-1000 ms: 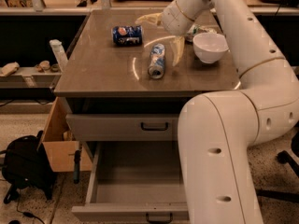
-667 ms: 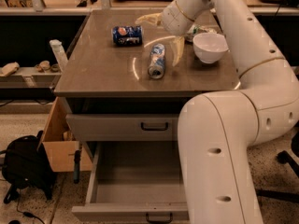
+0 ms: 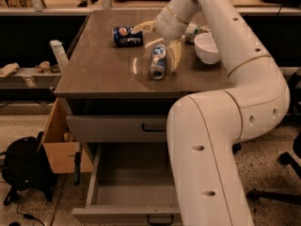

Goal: Place redbull can into middle drawer

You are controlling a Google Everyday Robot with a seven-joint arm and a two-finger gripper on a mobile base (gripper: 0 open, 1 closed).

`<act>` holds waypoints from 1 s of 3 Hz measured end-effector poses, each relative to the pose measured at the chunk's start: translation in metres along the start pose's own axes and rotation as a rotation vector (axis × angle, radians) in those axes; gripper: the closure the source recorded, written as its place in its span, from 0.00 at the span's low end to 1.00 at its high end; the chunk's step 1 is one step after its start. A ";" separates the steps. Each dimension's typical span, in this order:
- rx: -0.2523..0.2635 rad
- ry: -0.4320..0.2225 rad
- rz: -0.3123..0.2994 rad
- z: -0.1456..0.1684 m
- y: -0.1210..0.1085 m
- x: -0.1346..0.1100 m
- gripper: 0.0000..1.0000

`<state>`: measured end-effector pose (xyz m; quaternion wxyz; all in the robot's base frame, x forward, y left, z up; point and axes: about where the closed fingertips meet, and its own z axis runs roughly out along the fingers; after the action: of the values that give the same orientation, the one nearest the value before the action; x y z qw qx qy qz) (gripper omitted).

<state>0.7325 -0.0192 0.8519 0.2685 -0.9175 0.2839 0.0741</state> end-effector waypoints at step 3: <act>-0.001 0.000 0.000 0.000 0.000 0.000 0.56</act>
Offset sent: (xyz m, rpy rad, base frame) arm 0.0000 0.0002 -0.0003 -0.0012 0.0008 0.0001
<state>0.7326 -0.0189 0.8516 0.2679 -0.9176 0.2840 0.0743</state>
